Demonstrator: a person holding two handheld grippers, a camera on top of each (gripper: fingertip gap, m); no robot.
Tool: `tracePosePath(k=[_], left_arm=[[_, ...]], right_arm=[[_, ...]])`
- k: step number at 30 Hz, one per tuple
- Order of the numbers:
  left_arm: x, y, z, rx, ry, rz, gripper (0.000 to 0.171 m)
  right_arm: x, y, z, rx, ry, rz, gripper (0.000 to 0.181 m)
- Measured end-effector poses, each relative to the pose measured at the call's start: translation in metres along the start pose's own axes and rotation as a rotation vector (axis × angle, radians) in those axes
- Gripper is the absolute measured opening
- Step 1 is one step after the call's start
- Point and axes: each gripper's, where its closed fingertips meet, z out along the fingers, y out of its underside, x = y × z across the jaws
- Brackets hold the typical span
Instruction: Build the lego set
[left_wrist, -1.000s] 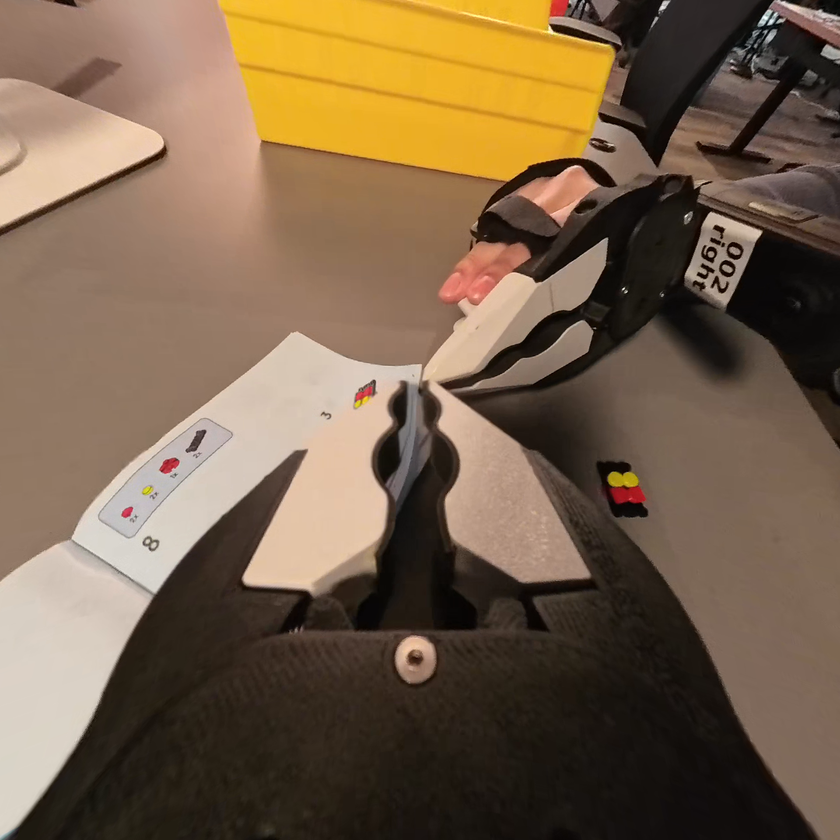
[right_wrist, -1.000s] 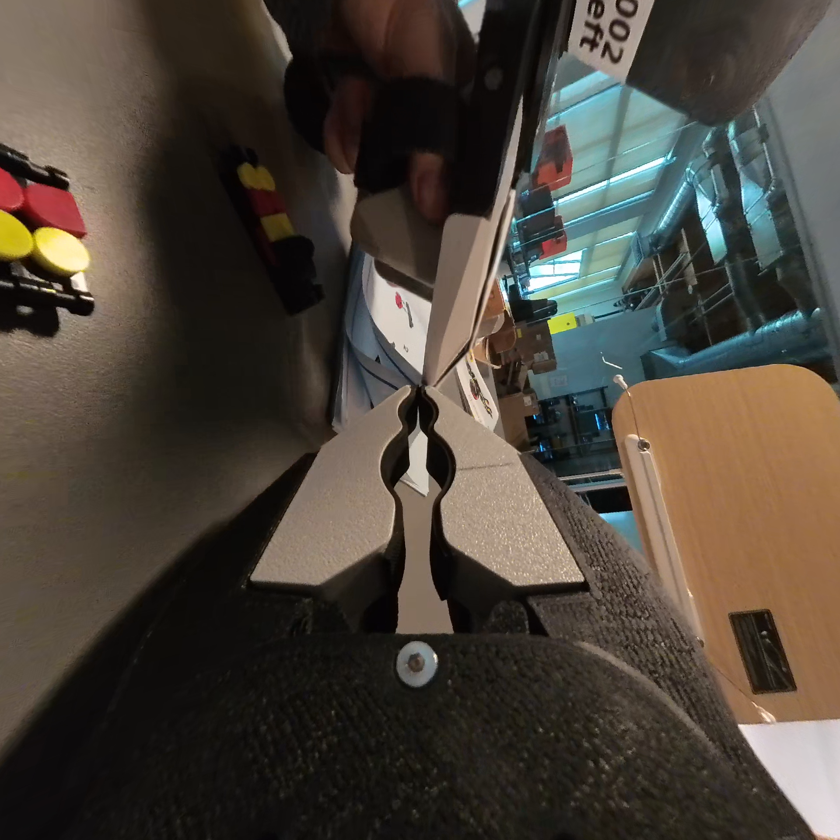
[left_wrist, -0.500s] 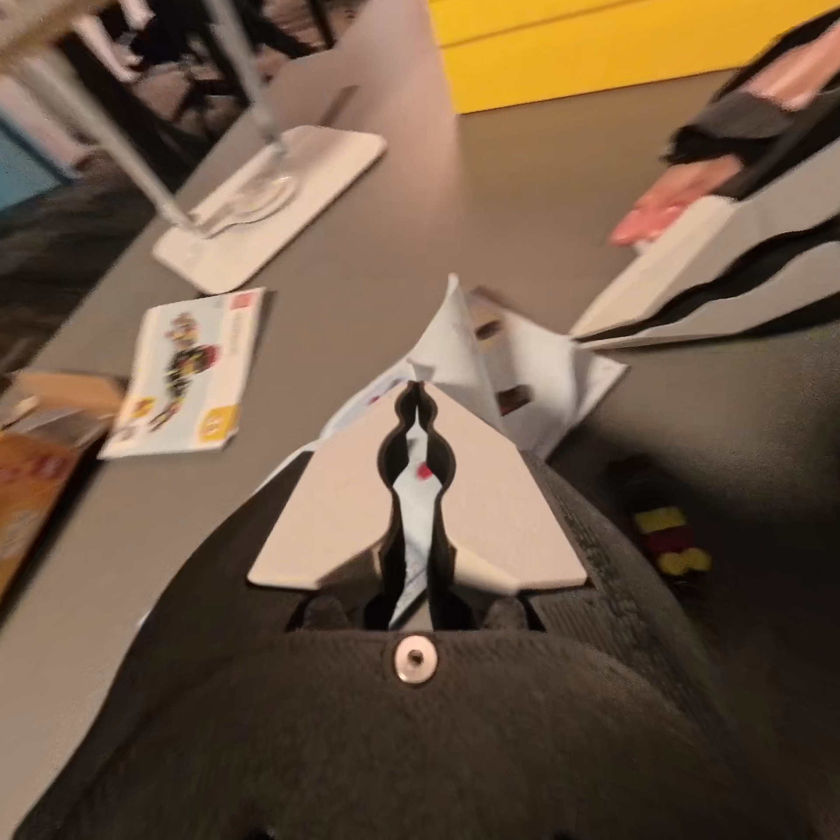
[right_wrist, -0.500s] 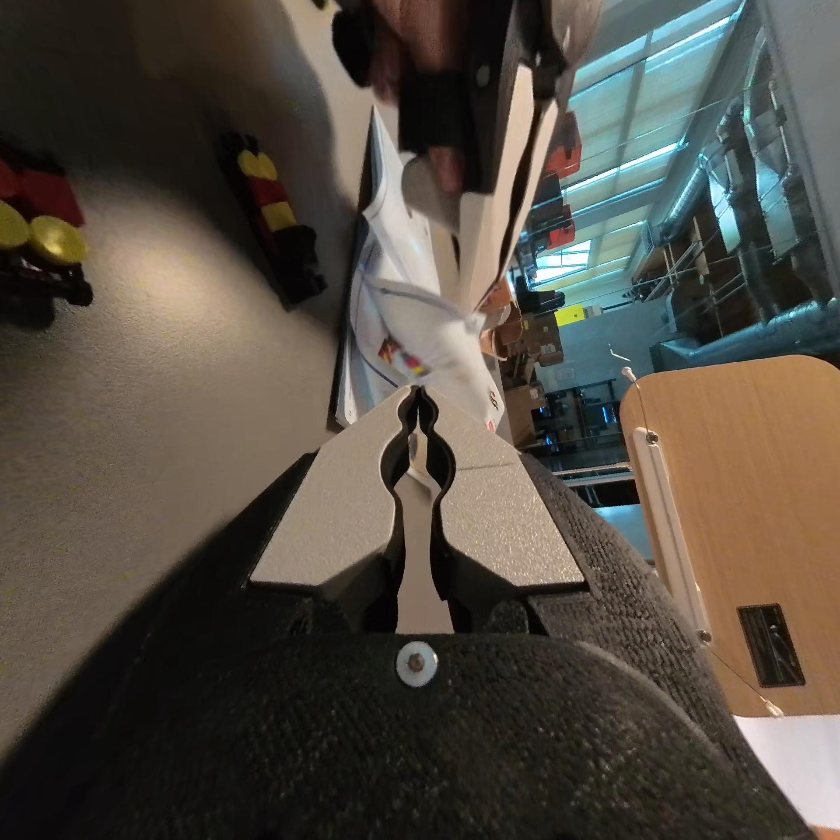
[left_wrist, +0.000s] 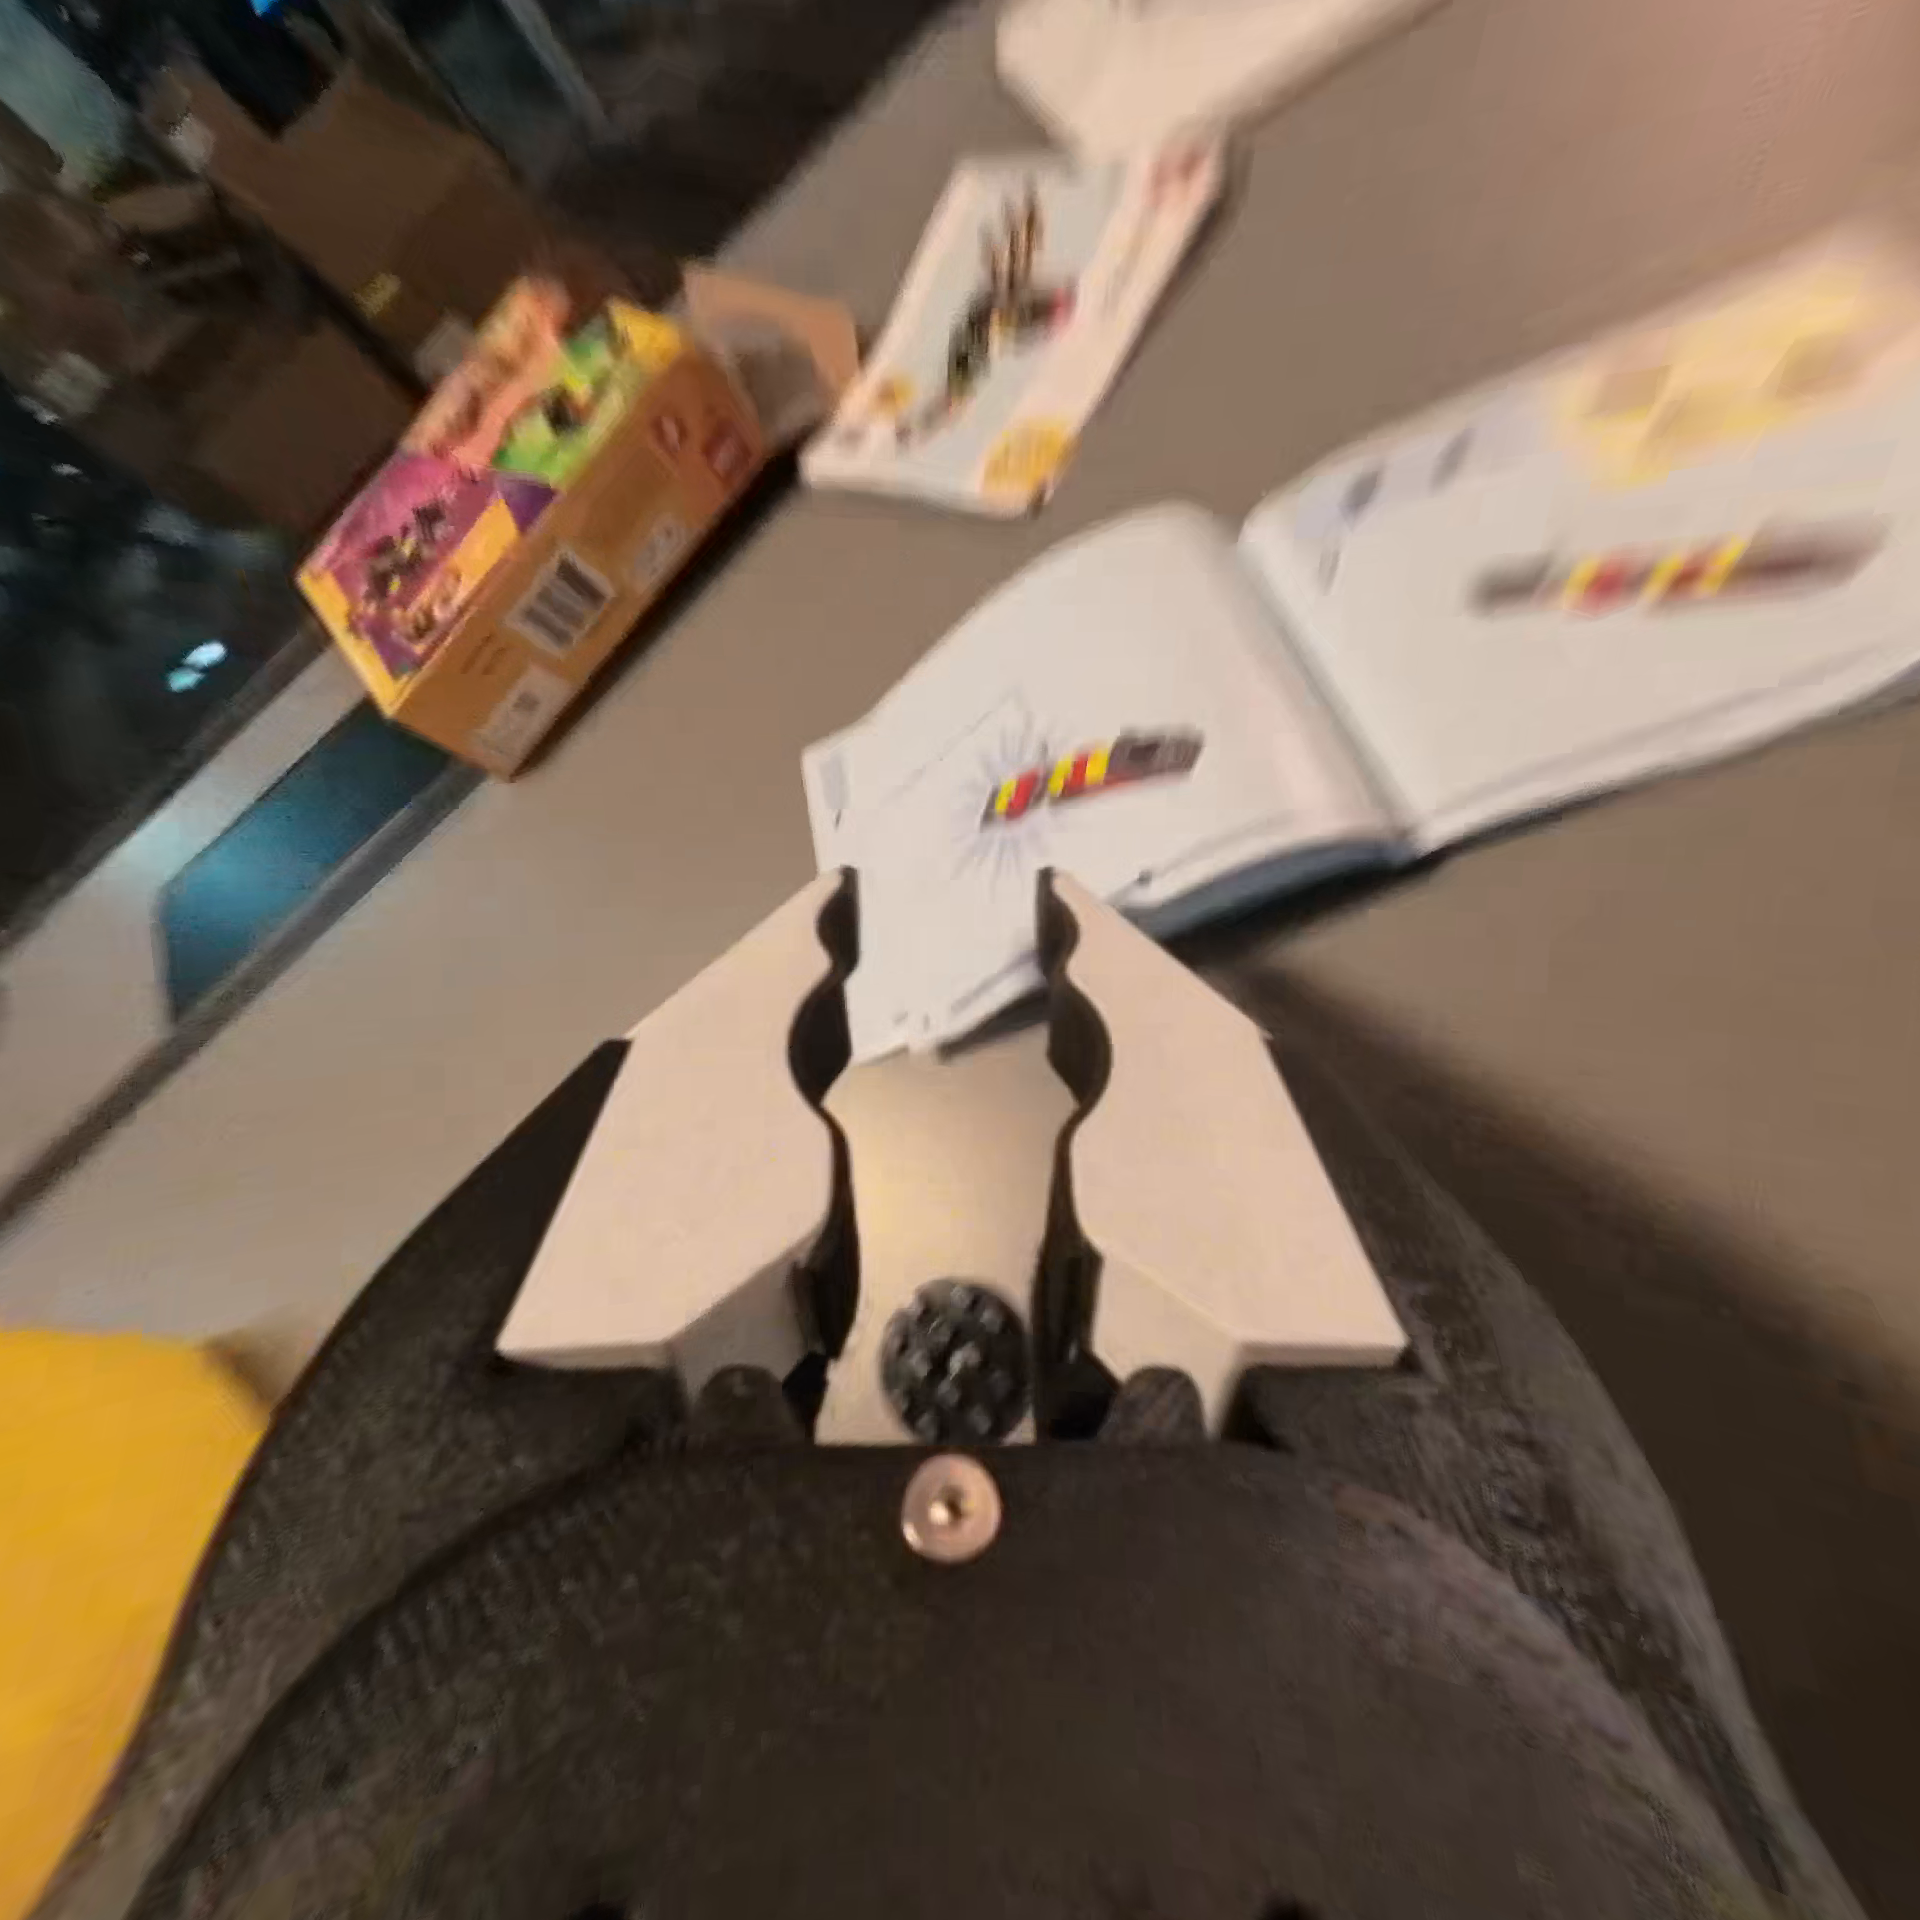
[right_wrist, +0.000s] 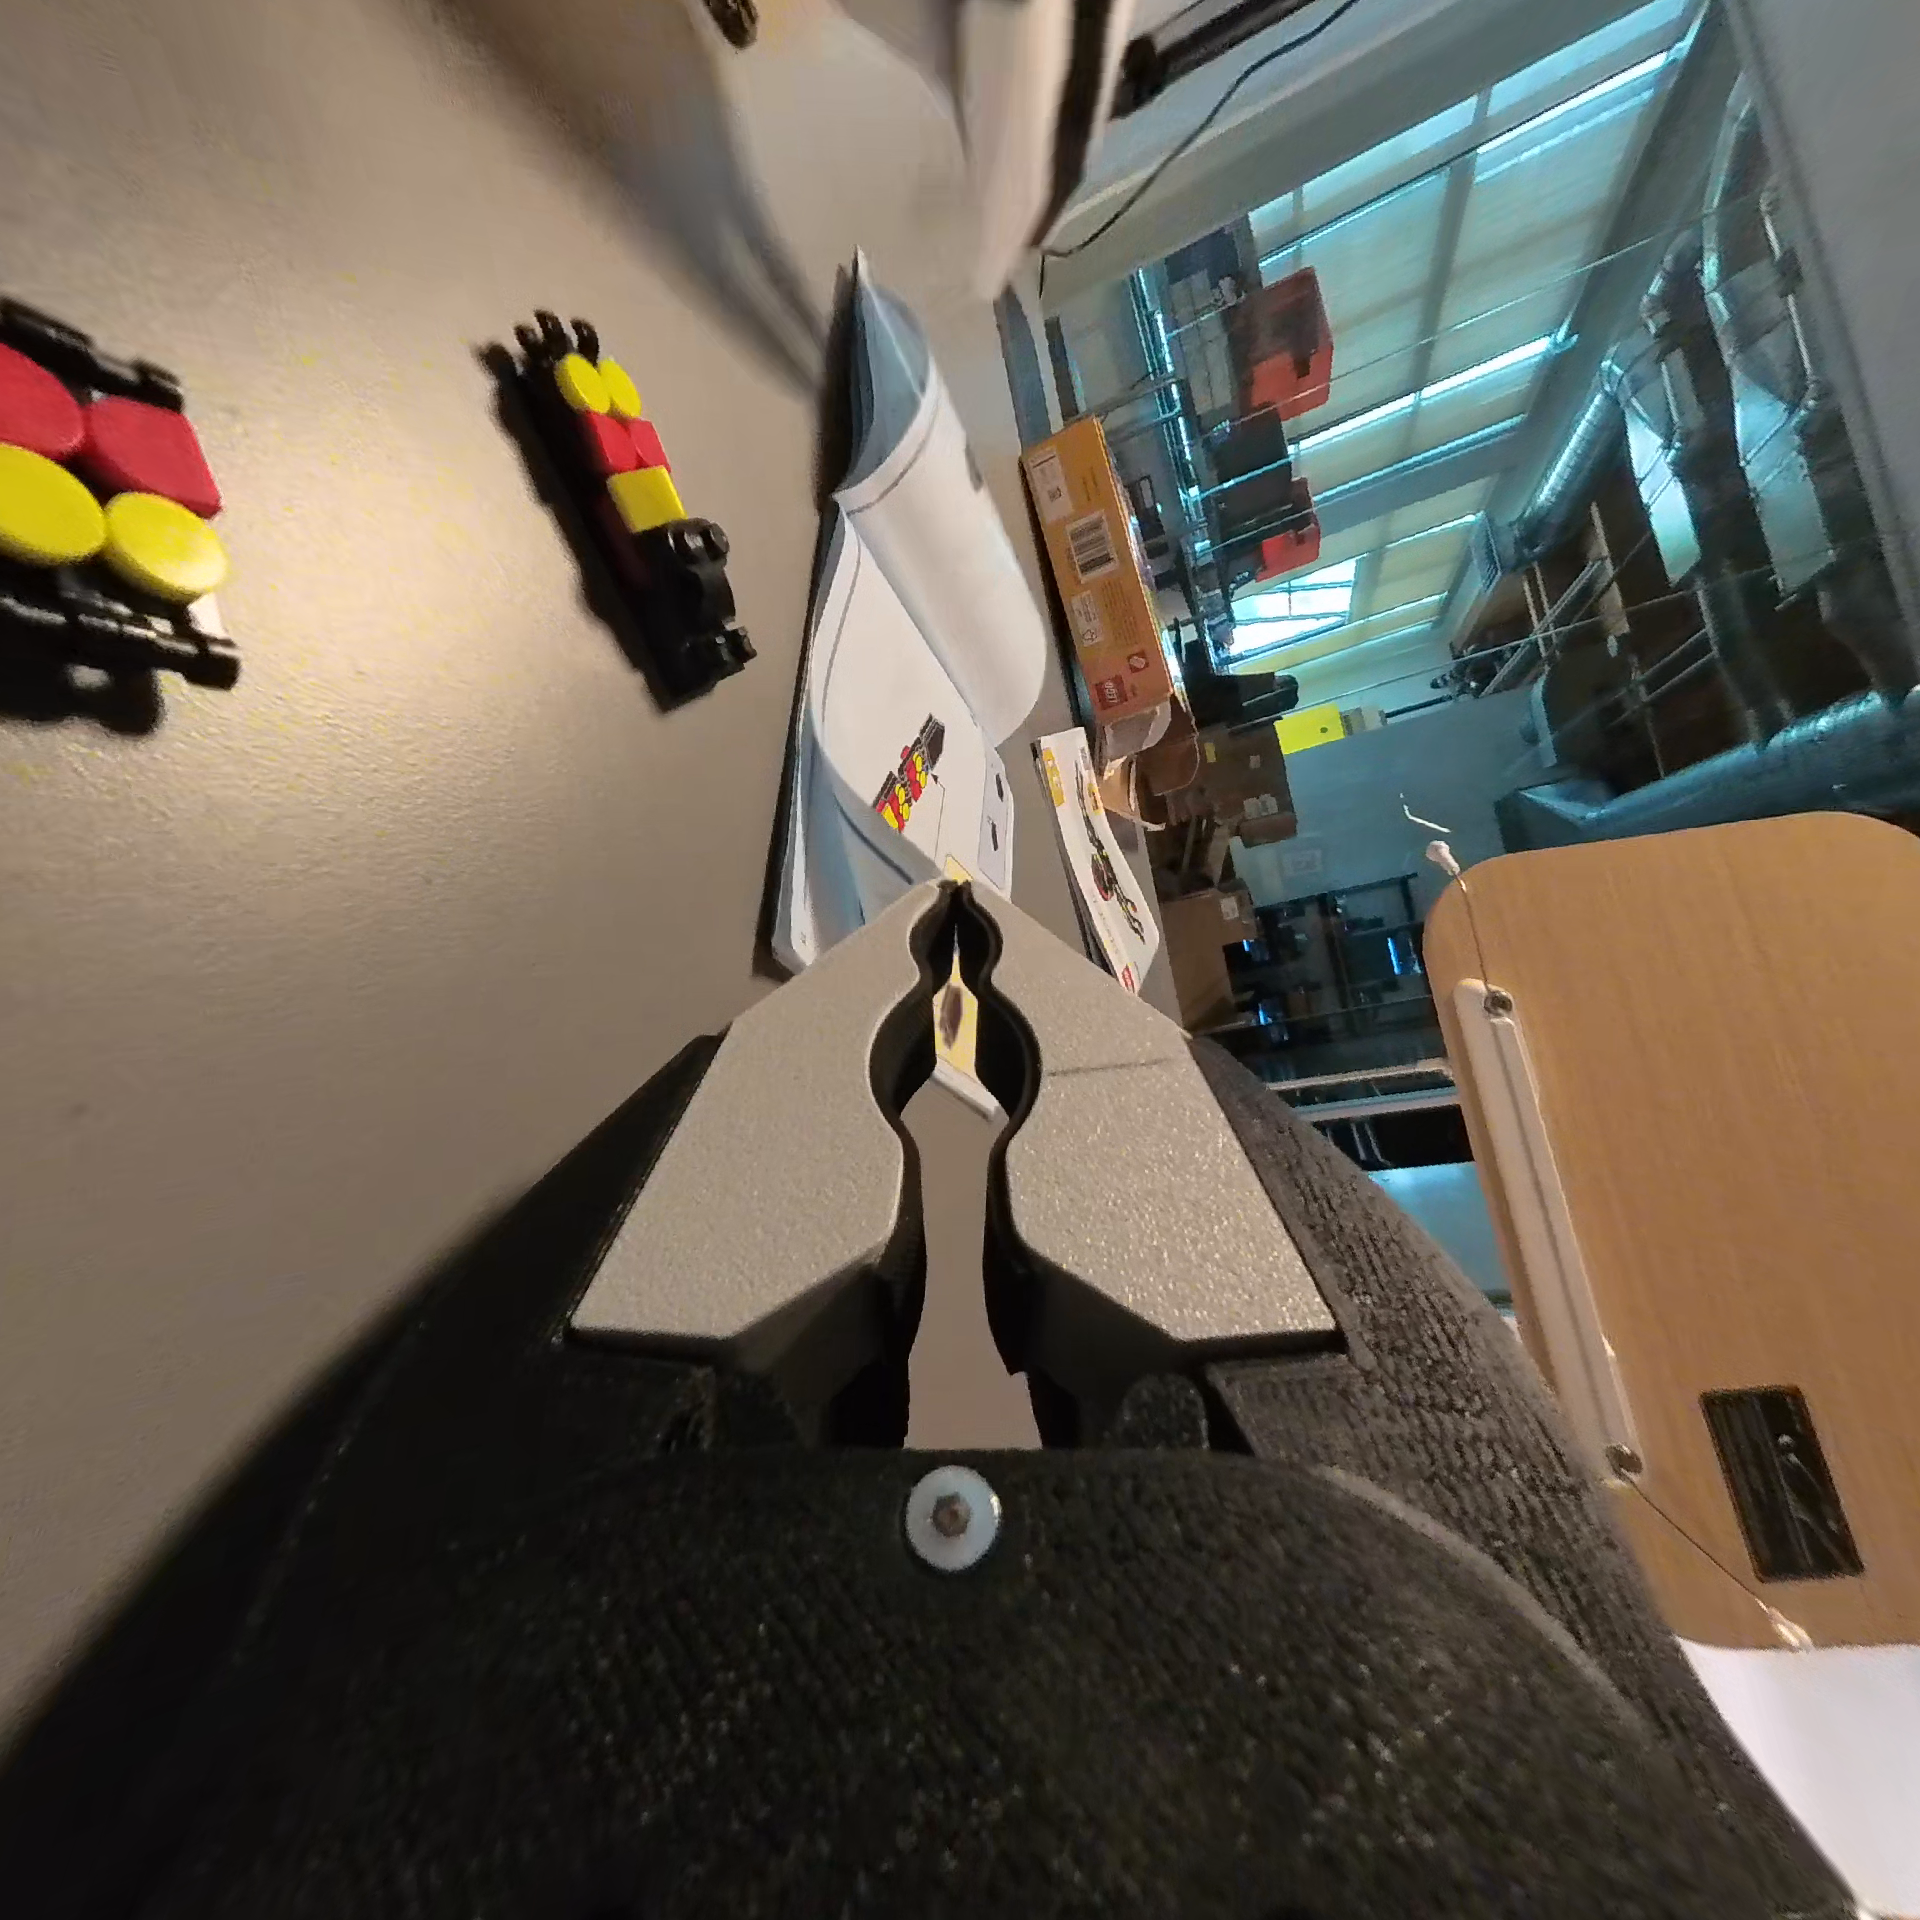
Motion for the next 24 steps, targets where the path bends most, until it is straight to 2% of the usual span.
tracePosePath(k=[2, 4, 7, 9, 11, 13, 15, 18, 21, 24], left_arm=[[-0.006, -0.033, -0.020, 0.248, 0.044, -0.157, 0.036], [-0.013, -0.054, -0.042, 0.483, 0.053, -0.232, 0.037], [-0.016, -0.062, -0.061, 0.690, 0.020, -0.237, 0.039], [-0.011, -0.061, -0.062, 0.740, 0.006, -0.205, 0.039], [-0.005, -0.065, -0.063, 0.783, -0.005, -0.161, 0.039], [-0.001, -0.072, -0.071, 0.840, -0.027, -0.100, 0.039], [0.003, -0.076, -0.080, 0.894, -0.037, -0.056, 0.039], [0.005, -0.077, -0.088, 0.933, -0.031, -0.049, 0.038], [-0.004, -0.074, -0.085, 0.926, -0.023, -0.109, 0.038], [-0.017, -0.069, -0.075, 0.890, 0.008, -0.231, 0.039]], right_arm=[[0.000, 0.006, -0.002, -0.020, -0.007, 0.012, 0.000], [0.005, 0.015, -0.007, -0.034, 0.012, 0.022, 0.000], [0.020, 0.034, -0.020, -0.078, 0.073, 0.057, 0.016], [0.040, 0.041, -0.029, -0.078, 0.149, 0.207, 0.018], [0.054, 0.032, -0.027, -0.015, 0.157, 0.494, 0.023], [0.054, 0.019, -0.008, -0.011, 0.091, 0.748, 0.029], [0.036, 0.003, 0.023, -0.072, -0.065, 0.915, 0.033], [0.011, -0.013, 0.068, -0.180, -0.233, 0.986, 0.043], [0.013, -0.020, 0.101, -0.190, -0.241, 0.992, 0.041], [0.009, -0.033, 0.121, -0.177, -0.343, 1.084, 0.044]])
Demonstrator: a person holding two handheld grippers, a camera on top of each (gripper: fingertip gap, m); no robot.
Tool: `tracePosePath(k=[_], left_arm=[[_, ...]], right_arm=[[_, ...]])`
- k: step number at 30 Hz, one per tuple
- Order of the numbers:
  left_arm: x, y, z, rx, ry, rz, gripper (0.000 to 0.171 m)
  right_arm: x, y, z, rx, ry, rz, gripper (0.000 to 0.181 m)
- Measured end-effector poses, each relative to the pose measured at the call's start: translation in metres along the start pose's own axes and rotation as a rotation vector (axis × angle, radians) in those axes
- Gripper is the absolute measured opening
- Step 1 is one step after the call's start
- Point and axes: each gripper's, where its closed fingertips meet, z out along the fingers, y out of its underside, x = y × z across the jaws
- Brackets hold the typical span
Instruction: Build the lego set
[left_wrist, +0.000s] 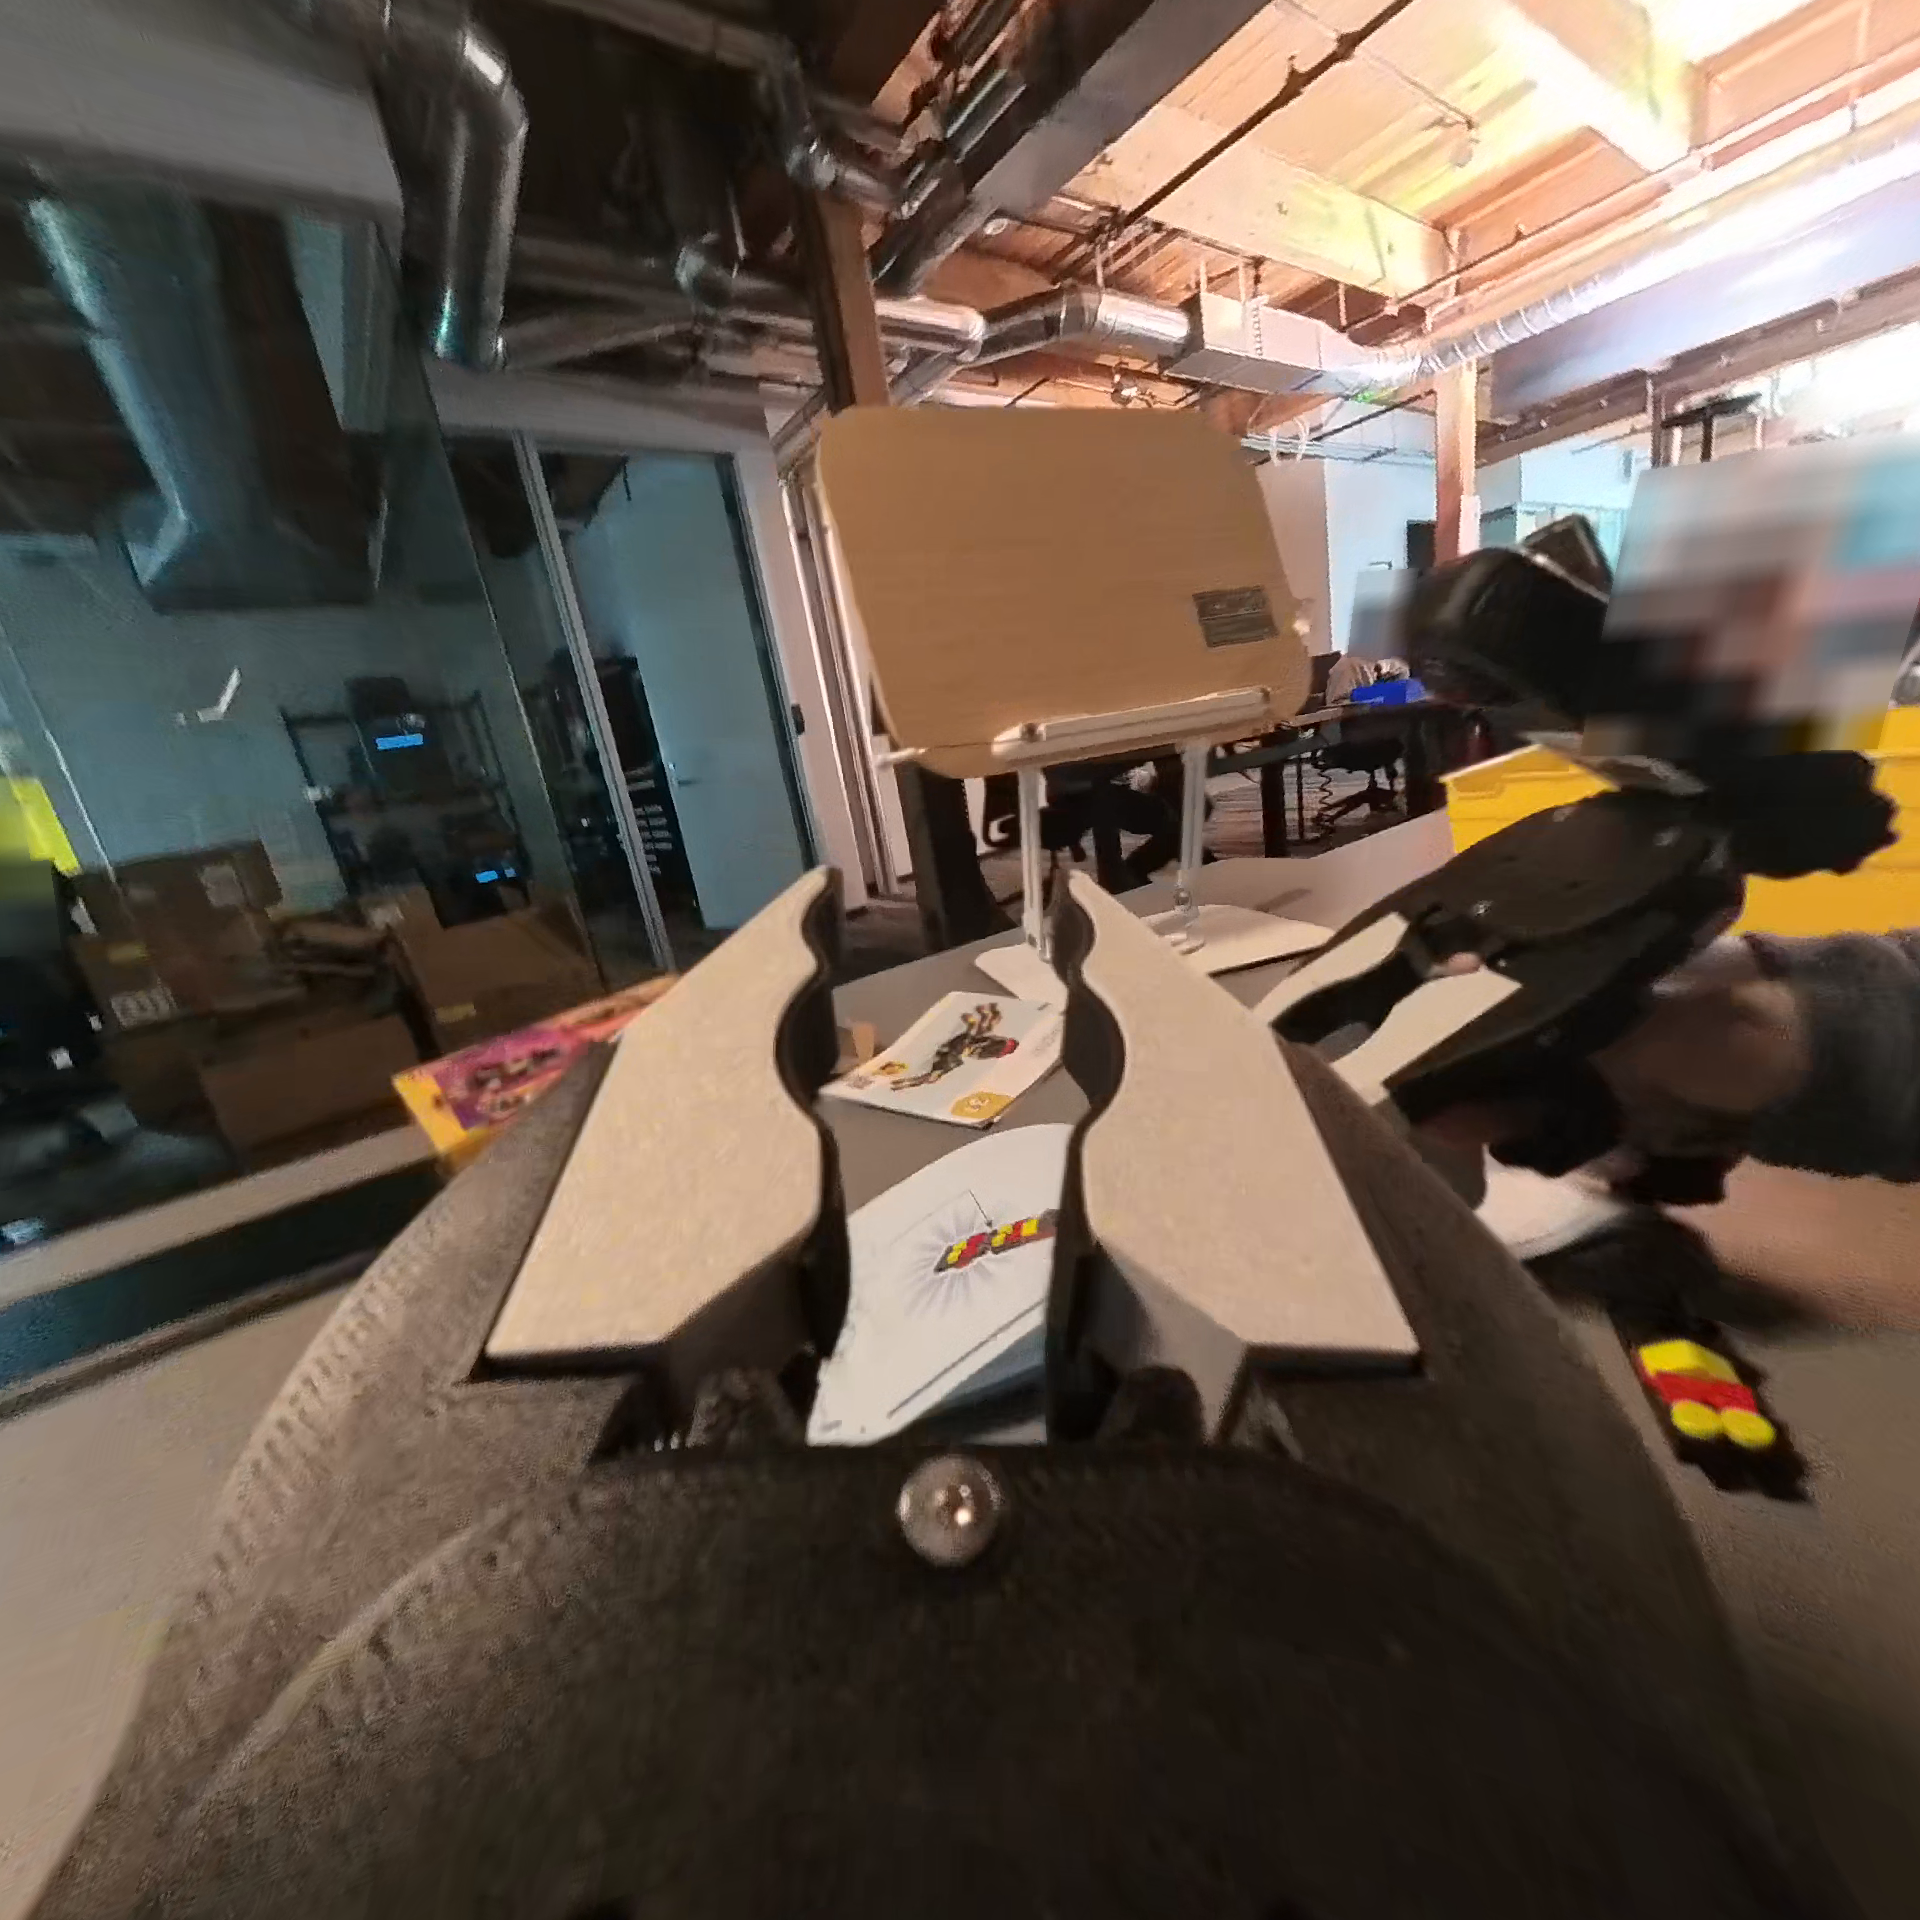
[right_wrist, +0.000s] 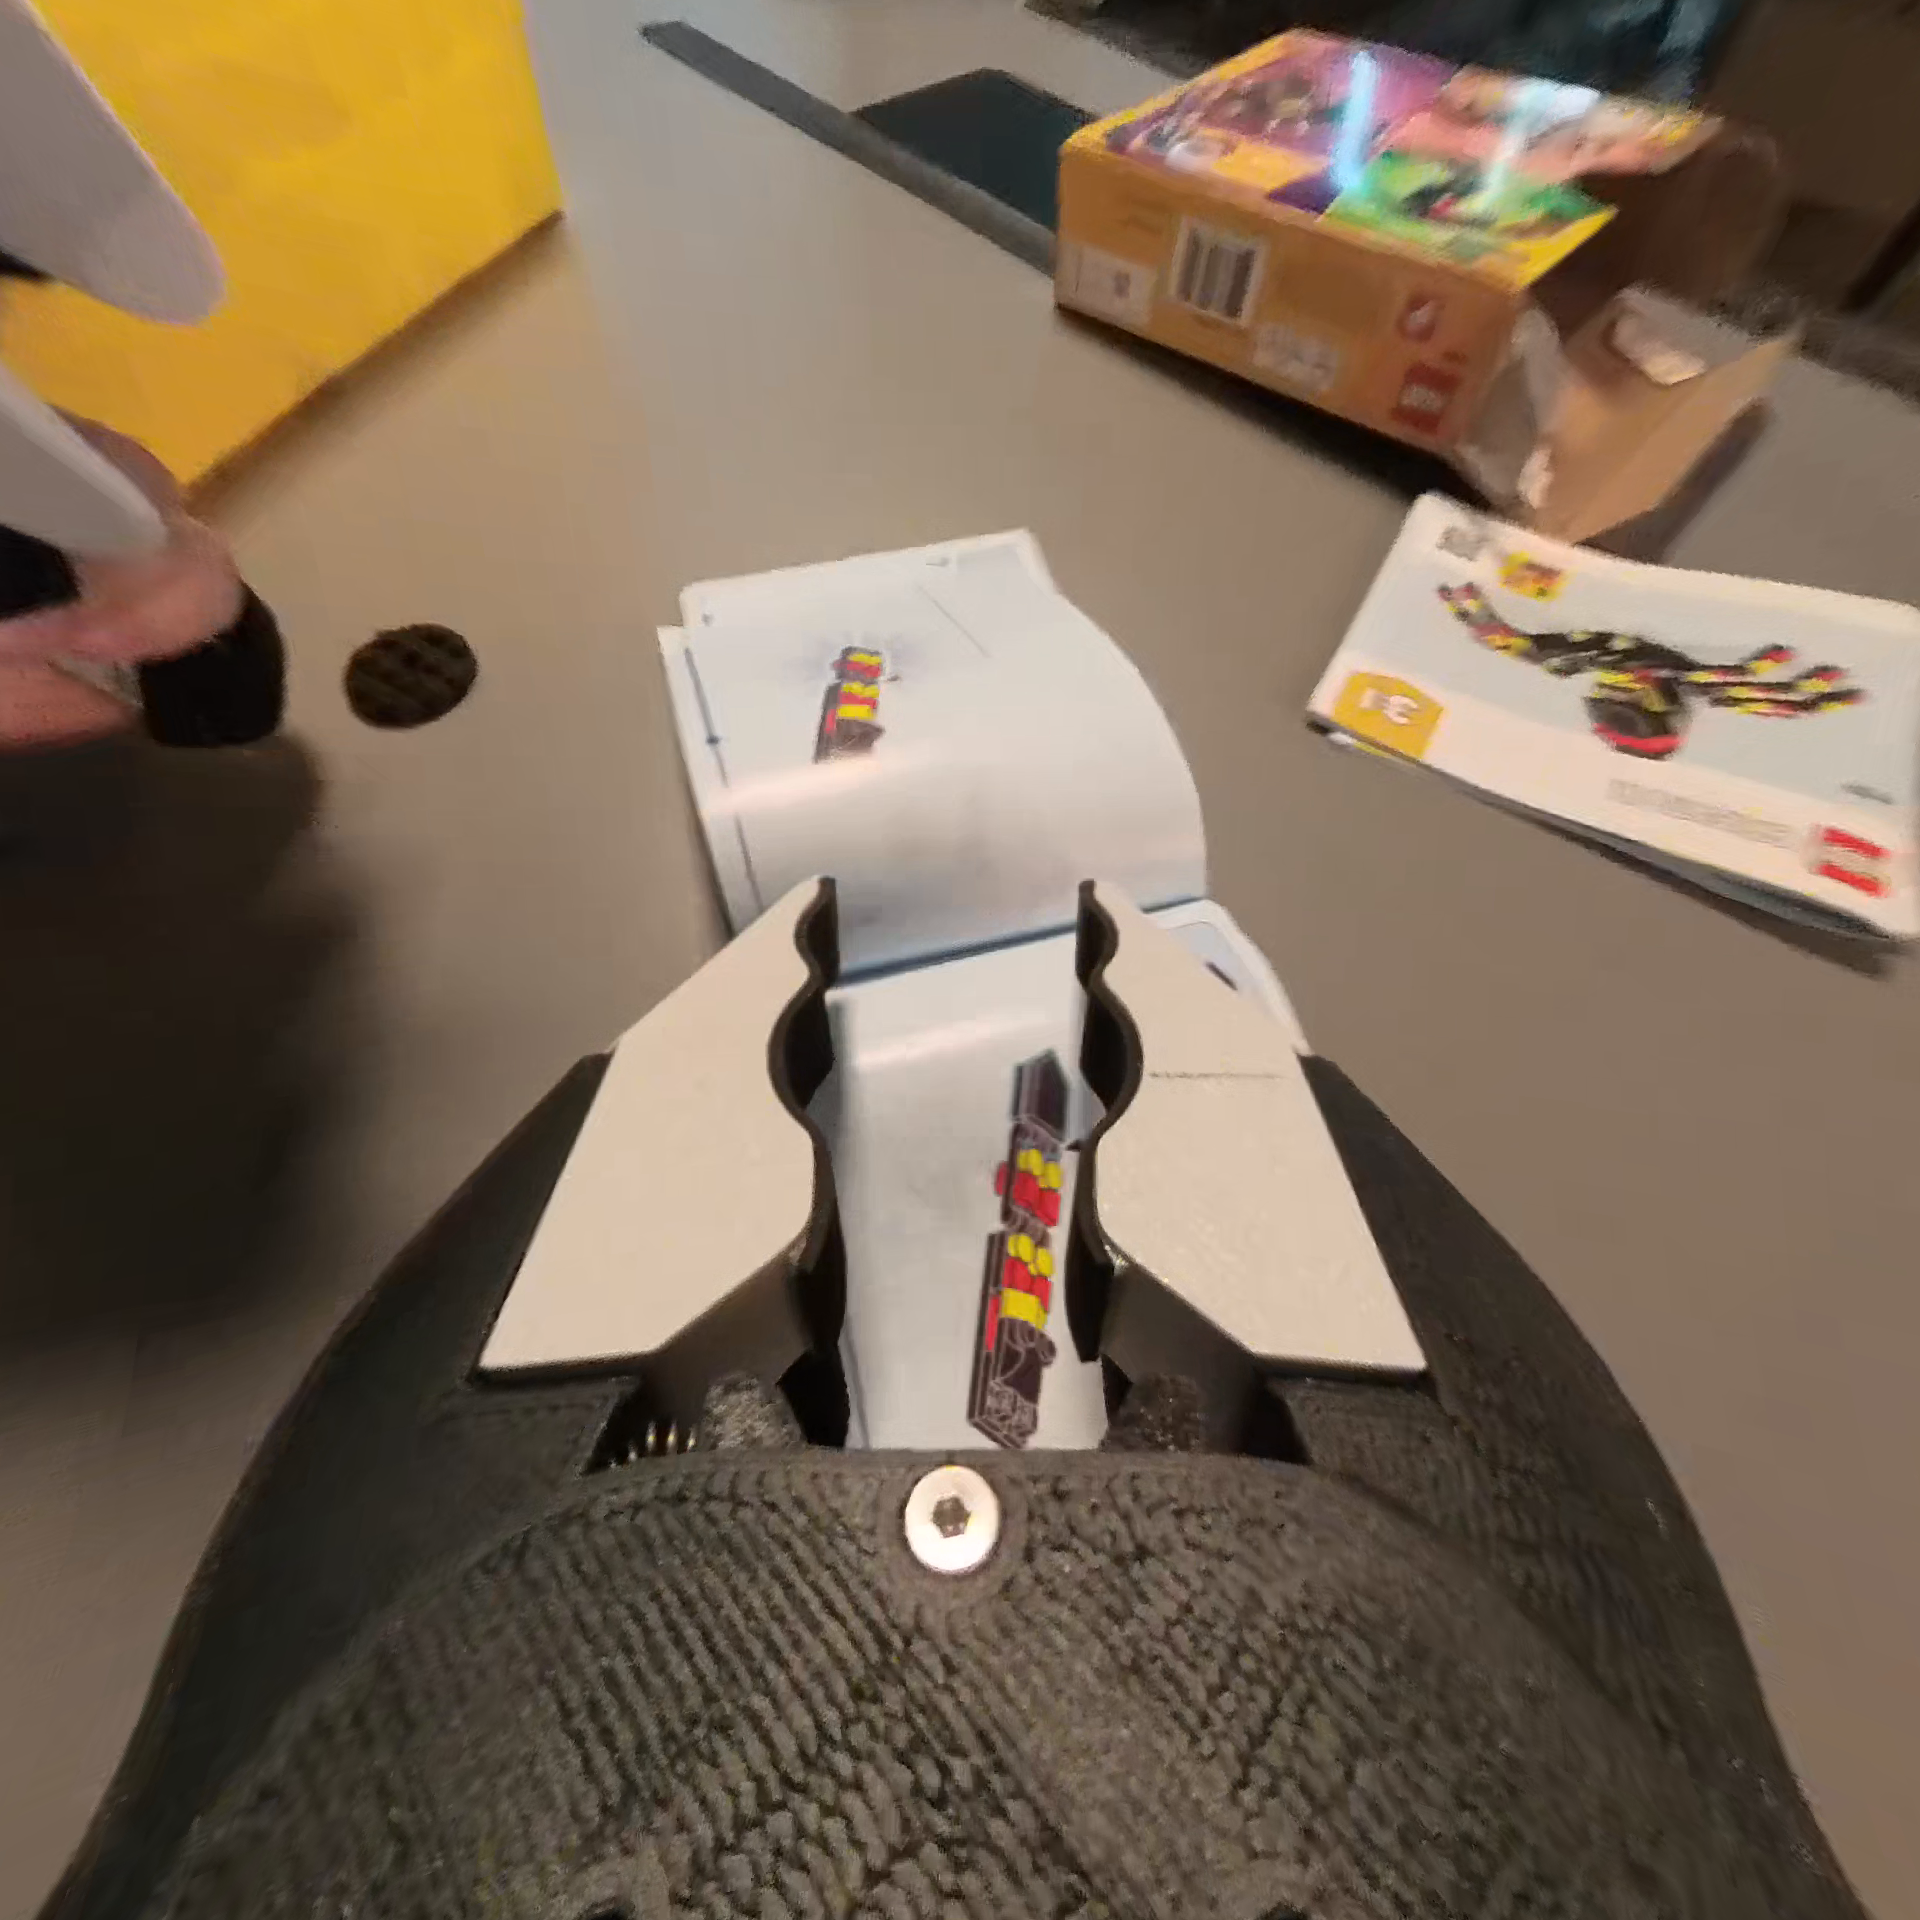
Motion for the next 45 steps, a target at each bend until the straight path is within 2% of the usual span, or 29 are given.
tracePosePath(k=[6, 12, 17, 24, 25, 29, 32, 35, 36, 39, 41, 43, 45], left_arm=[[-0.022, 0.007, 0.000, -0.017, -0.054, -0.153, 0.039], [-0.025, 0.006, -0.002, -0.005, -0.052, -0.196, 0.038], [-0.020, 0.006, -0.002, -0.013, -0.033, -0.187, 0.038], [-0.017, 0.007, -0.002, -0.023, -0.020, -0.180, 0.037], [-0.017, 0.005, -0.003, -0.014, -0.019, -0.177, 0.032], [-0.016, 0.004, -0.003, -0.008, -0.016, -0.169, 0.032], [-0.017, 0.006, -0.003, -0.018, -0.017, -0.178, 0.032], [-0.019, 0.009, -0.002, -0.028, -0.024, -0.194, 0.032], [-0.019, 0.009, -0.002, -0.030, -0.026, -0.191, 0.032], [-0.017, 0.009, -0.002, -0.028, -0.016, -0.186, 0.032], [-0.015, 0.009, -0.001, -0.032, -0.009, -0.180, 0.032], [-0.013, 0.010, 0.000, -0.038, 0.001, -0.172, 0.032], [-0.010, 0.013, 0.001, -0.055, 0.014, -0.174, 0.032]], right_arm=[[-0.012, 0.015, 0.025, -0.141, -0.110, -0.025, 0.051], [-0.009, 0.020, 0.020, -0.149, -0.190, -0.075, 0.048], [-0.002, 0.031, 0.002, -0.151, -0.302, -0.157, 0.046], [0.000, 0.056, -0.046, -0.155, -0.557, -0.206, 0.041], [0.001, 0.059, -0.052, -0.156, -0.571, -0.208, 0.039], [0.006, 0.065, -0.062, -0.151, -0.565, -0.212, 0.041], [0.007, 0.056, -0.068, -0.067, -0.545, -0.236, 0.042], [0.019, 0.034, -0.079, 0.107, -0.462, -0.213, 0.042], [0.027, 0.024, -0.084, 0.191, -0.392, -0.218, 0.049], [0.054, -0.011, -0.119, 0.541, -0.042, -0.328, 0.054], [0.069, -0.021, -0.150, 0.688, 0.225, -0.382, 0.050], [0.082, -0.017, -0.168, 0.697, 0.473, -0.444, 0.044], [0.080, -0.007, -0.165, 0.598, 0.570, -0.560, 0.042]])
